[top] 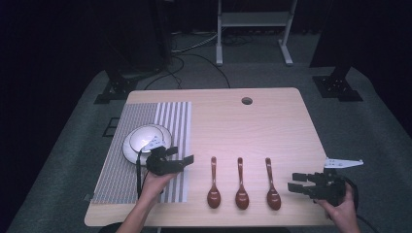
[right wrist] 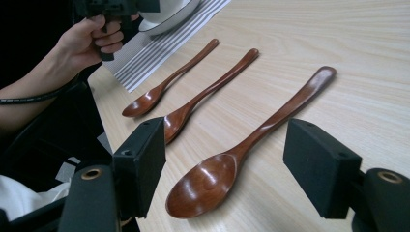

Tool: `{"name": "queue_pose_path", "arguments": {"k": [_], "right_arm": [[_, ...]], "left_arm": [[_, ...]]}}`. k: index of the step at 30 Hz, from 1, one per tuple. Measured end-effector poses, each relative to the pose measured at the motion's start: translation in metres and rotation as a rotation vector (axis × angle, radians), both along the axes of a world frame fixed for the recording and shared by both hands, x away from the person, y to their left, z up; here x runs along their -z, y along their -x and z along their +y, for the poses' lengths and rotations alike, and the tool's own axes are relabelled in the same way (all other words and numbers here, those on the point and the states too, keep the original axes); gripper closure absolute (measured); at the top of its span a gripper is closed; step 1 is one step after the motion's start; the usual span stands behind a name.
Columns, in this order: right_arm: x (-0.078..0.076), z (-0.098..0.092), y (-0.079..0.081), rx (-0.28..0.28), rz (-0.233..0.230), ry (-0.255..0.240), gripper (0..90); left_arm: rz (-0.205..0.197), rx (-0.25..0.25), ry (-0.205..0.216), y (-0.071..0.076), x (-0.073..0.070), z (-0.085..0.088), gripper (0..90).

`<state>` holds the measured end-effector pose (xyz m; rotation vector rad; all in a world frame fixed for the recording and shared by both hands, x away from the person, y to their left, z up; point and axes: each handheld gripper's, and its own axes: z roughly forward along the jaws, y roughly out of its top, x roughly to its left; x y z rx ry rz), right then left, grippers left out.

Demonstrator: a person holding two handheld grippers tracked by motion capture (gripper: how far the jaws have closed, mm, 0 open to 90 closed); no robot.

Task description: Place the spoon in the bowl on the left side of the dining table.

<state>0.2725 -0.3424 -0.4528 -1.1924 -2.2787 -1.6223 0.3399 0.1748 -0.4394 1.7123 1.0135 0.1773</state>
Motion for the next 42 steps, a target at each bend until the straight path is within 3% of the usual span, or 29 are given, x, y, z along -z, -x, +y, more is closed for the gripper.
{"name": "queue_pose_path", "arguments": {"k": [13,28,36,42], "right_arm": [[-0.004,0.025,0.003,-0.069,-0.010,0.033,30.4],[-0.005,0.053,0.004,-0.155,-0.001,0.038,35.0],[-0.005,0.070,0.005,-0.204,0.005,0.029,39.2],[-0.005,0.093,0.005,-0.267,0.019,0.043,47.0]], "left_arm": [[0.002,-0.002,-0.003,0.000,0.001,-0.002,8.9],[0.001,-0.015,-0.006,0.002,0.001,0.000,8.9],[0.002,-0.016,-0.007,0.001,0.001,0.001,8.8],[0.000,-0.018,-0.006,0.001,0.001,0.000,8.9]]}}
